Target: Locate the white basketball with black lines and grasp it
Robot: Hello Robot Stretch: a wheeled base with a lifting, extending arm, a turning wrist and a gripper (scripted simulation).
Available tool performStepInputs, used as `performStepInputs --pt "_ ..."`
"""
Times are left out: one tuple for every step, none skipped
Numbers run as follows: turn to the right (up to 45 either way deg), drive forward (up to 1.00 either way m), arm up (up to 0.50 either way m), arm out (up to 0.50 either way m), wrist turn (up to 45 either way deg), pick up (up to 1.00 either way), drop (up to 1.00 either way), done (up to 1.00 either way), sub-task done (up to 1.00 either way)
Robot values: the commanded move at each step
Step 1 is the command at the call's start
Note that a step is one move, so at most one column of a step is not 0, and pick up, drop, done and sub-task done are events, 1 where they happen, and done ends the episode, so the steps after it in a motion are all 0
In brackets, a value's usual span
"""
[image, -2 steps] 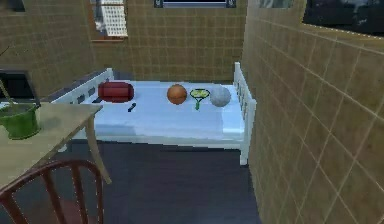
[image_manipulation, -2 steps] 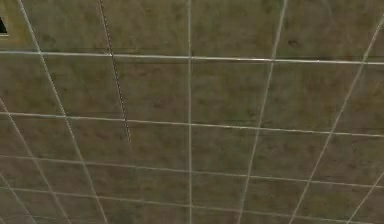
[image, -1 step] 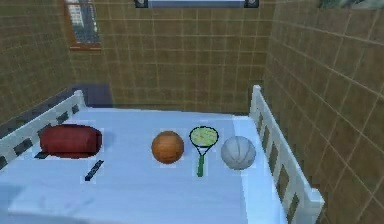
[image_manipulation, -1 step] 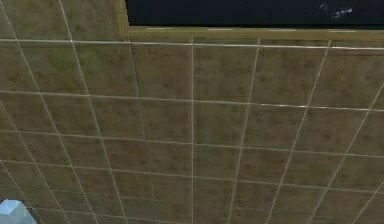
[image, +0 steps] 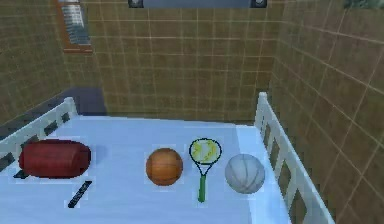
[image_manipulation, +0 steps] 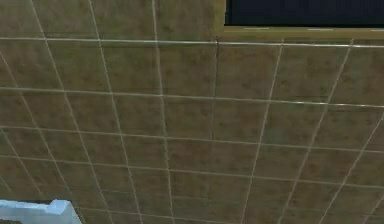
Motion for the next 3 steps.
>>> performStepInputs --pt "-45.0 0.00 0.00 0.00 0.0 0.00 0.00 0.00 0.00" --pt "-24.0 0.00 0.00 0.00 0.0 0.00 0.00 0.00 0.00" --pt "45.0 0.00 0.00 0.00 0.0 0.00 0.00 0.00 0.00"
